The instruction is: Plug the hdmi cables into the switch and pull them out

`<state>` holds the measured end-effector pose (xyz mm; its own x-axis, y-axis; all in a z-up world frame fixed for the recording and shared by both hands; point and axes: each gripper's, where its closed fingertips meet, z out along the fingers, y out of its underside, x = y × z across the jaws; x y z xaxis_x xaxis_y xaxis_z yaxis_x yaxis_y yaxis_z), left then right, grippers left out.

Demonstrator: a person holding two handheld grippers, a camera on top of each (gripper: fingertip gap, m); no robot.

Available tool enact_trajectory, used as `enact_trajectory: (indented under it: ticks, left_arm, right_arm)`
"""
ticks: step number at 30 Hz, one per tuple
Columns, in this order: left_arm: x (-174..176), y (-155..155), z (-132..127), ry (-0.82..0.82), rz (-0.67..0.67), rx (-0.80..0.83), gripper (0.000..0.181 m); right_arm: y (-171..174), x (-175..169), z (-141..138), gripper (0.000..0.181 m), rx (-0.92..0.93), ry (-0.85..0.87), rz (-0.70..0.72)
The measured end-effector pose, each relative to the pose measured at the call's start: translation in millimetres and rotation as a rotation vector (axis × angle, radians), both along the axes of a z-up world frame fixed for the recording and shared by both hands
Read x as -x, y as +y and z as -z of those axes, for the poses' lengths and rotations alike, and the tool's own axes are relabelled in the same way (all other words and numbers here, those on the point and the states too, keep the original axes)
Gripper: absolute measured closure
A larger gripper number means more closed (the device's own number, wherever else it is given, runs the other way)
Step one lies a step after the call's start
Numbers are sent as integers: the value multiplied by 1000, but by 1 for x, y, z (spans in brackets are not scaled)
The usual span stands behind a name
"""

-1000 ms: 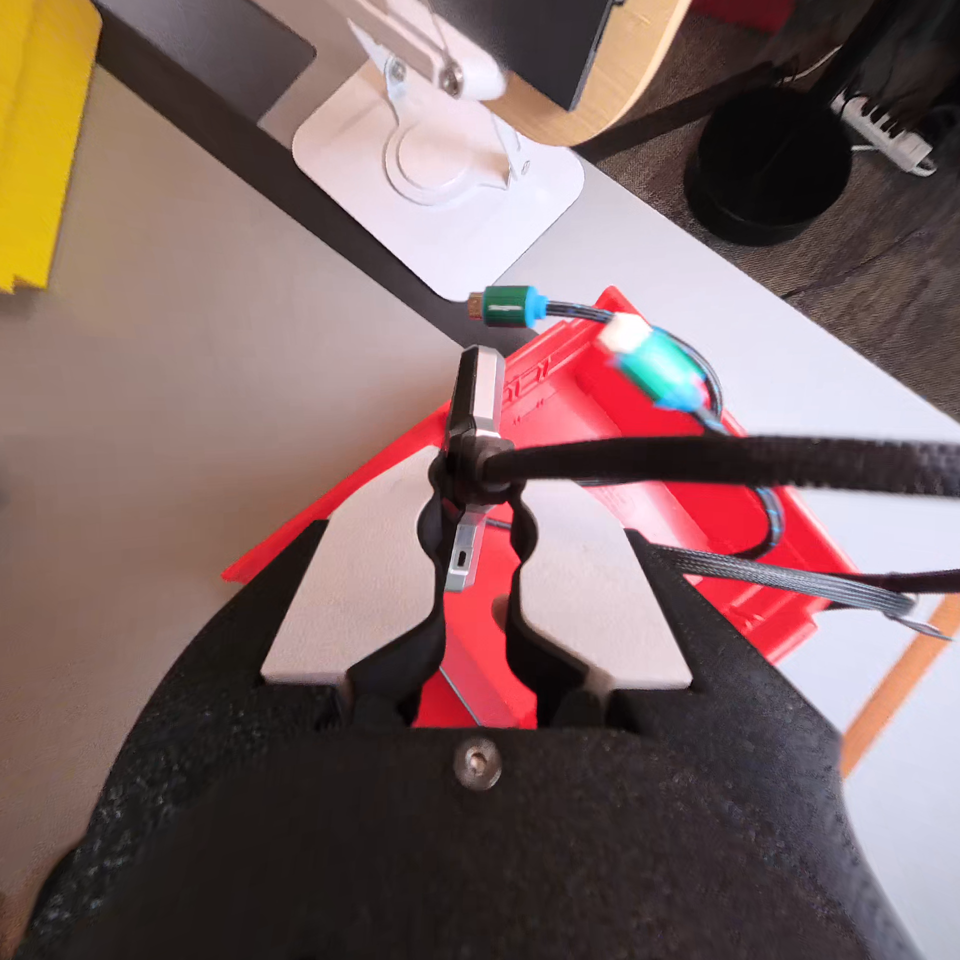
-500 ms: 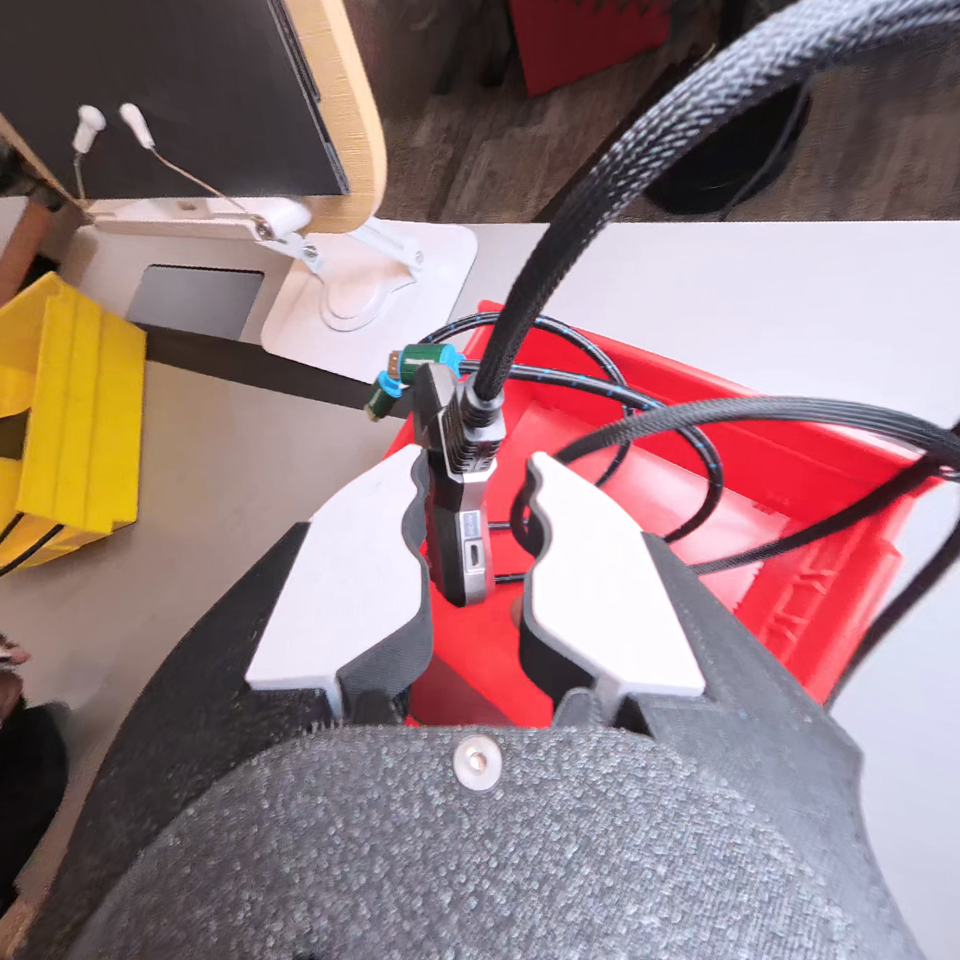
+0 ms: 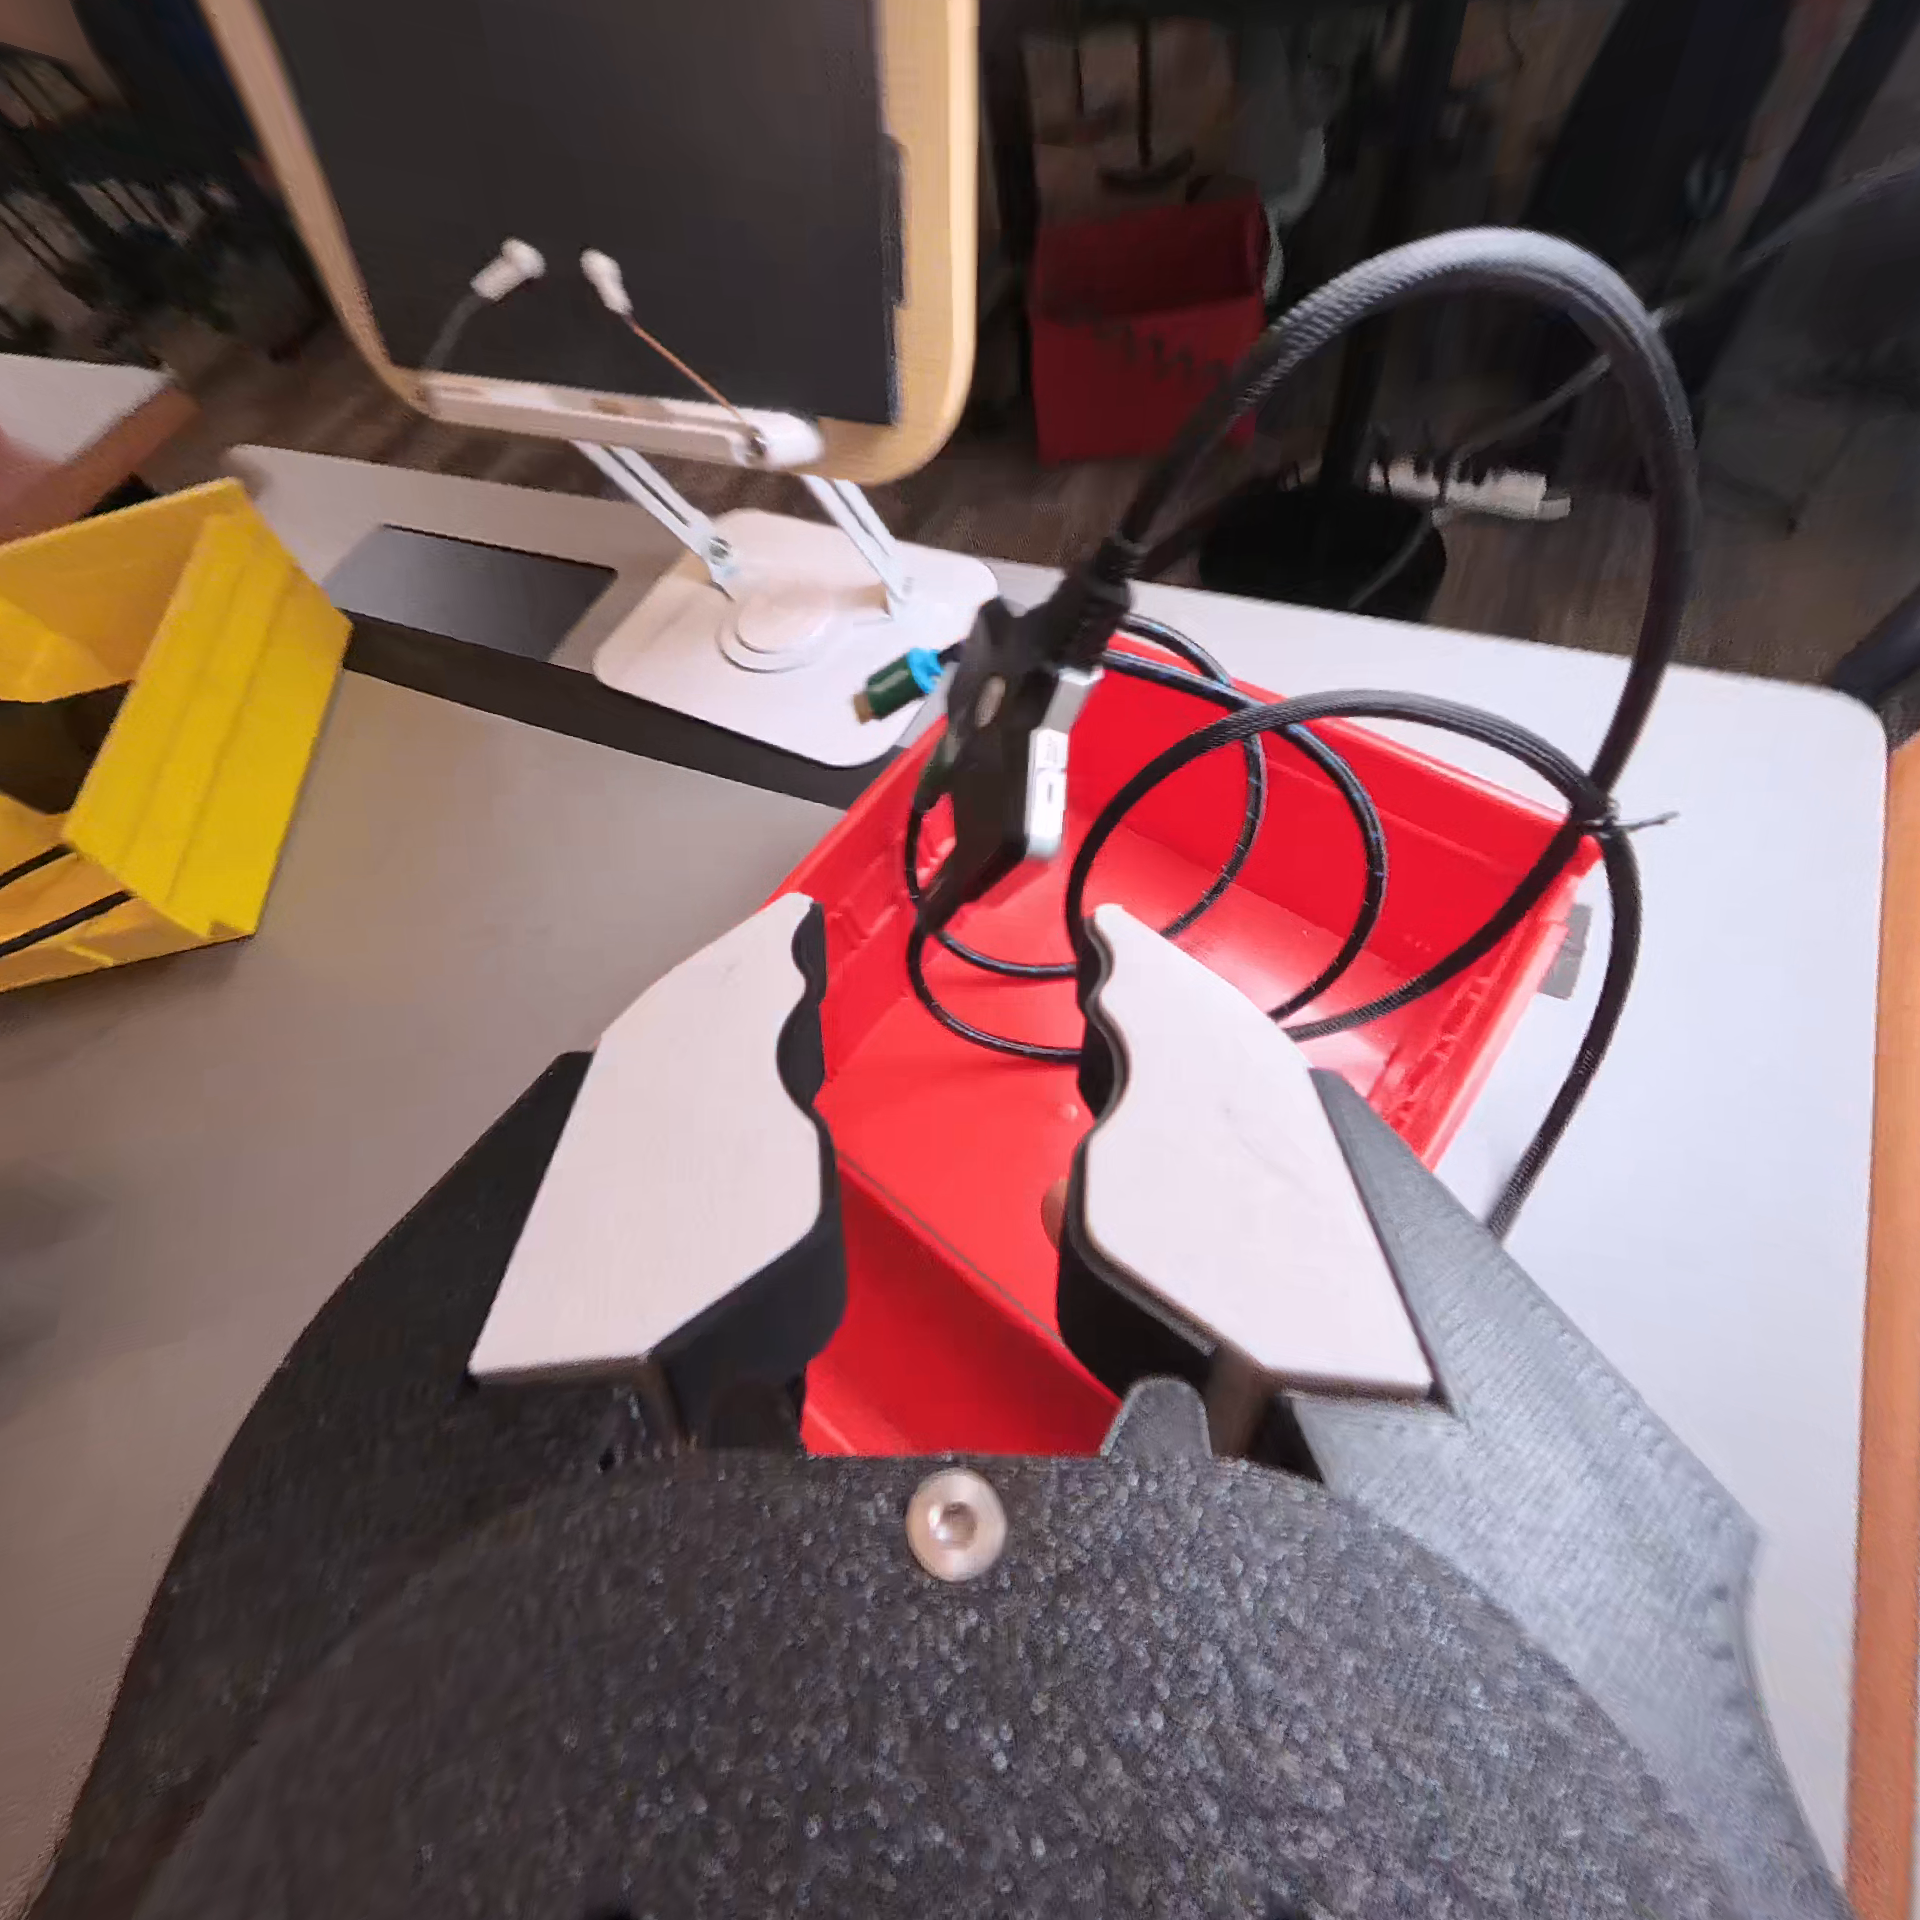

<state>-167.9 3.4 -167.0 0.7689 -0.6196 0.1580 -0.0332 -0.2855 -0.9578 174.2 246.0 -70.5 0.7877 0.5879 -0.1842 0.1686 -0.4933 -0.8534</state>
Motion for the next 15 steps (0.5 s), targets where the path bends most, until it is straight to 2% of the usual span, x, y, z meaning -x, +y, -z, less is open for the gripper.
enact_trajectory:
  ticks: [4, 9, 12, 15]
  left_arm:
    - [2, 2, 1, 4, -15, 1, 145]
    - [12, 6, 0, 9, -63, -1, 145]
    - [31, 11, -8, 8, -128, -15, 144]
    - [74, 19, -31, 59, -249, -63, 145]
  right_arm:
    - [-57, 11, -4, 136, -160, 57, -52]
    - [-116, 43, 8, 139, -319, 207, -94]
    - [-131, 65, 22, 140, -381, 285, -94]
    - [-136, 86, 40, 141, -419, 307, -110]
